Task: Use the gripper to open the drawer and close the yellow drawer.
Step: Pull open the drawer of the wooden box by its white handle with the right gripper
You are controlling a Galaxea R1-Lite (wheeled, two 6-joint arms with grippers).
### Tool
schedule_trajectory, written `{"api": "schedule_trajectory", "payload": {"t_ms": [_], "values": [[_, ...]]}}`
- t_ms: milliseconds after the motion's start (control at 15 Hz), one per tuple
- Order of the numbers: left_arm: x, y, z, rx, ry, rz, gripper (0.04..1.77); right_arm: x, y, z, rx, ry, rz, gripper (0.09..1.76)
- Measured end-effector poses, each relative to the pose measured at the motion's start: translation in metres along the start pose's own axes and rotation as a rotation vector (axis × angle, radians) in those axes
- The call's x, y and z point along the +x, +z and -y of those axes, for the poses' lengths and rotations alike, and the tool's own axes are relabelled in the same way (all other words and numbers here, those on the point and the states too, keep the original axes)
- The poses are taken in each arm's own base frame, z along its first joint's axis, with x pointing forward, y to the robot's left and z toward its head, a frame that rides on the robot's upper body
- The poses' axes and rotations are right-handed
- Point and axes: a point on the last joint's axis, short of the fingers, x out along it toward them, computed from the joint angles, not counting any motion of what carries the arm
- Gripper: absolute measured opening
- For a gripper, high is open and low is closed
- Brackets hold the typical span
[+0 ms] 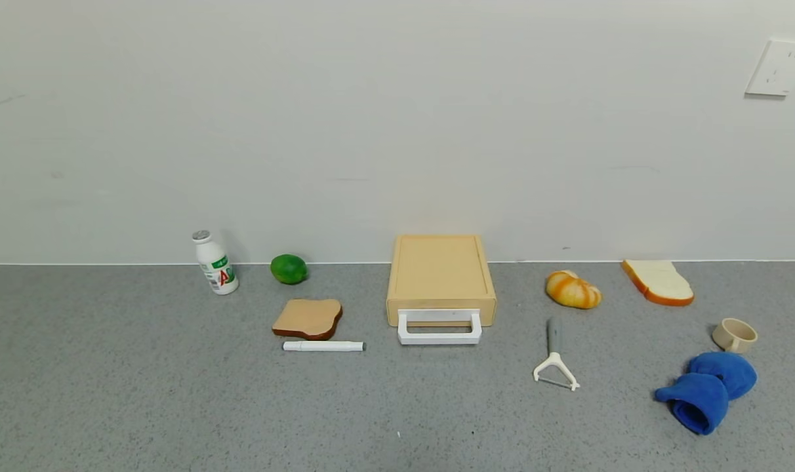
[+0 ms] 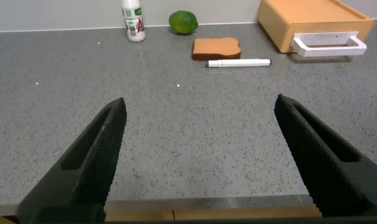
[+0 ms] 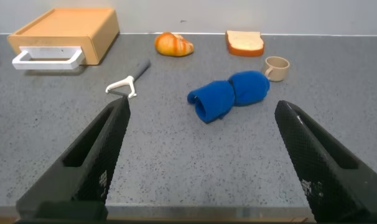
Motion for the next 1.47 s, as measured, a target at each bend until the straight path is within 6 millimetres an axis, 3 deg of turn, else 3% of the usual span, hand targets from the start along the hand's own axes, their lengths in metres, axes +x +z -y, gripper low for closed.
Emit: {"api": "schedule_trajectory", "payload": {"t_ms": [333, 600, 800, 1000, 1200, 1467], "values": [[0.000, 0.000, 0.000, 0.000, 0.000, 0.000, 1.72, -0.003, 0.057, -0.001, 0.000, 0.015, 0.001, 1.71], [0.000, 0.000, 0.000, 0.000, 0.000, 0.000, 1.72, 0.029, 0.117, -0.004, -0.004, 0.059, -0.085, 1.71], [0.000, 0.000, 0.000, 0.001, 0.002, 0.001, 1.72, 0.079, 0.156, -0.010, -0.011, 0.102, -0.185, 1.71], [0.000, 0.000, 0.000, 0.001, 0.001, 0.001, 1.72, 0.142, 0.183, -0.020, -0.019, 0.165, -0.290, 1.71], [0.000, 0.000, 0.000, 0.001, 0.002, 0.001, 1.72, 0.208, 0.192, -0.041, -0.032, 0.236, -0.390, 1.71], [0.000, 0.000, 0.000, 0.001, 0.002, 0.001, 1.72, 0.278, 0.186, -0.086, -0.064, 0.353, -0.497, 1.71]]}}
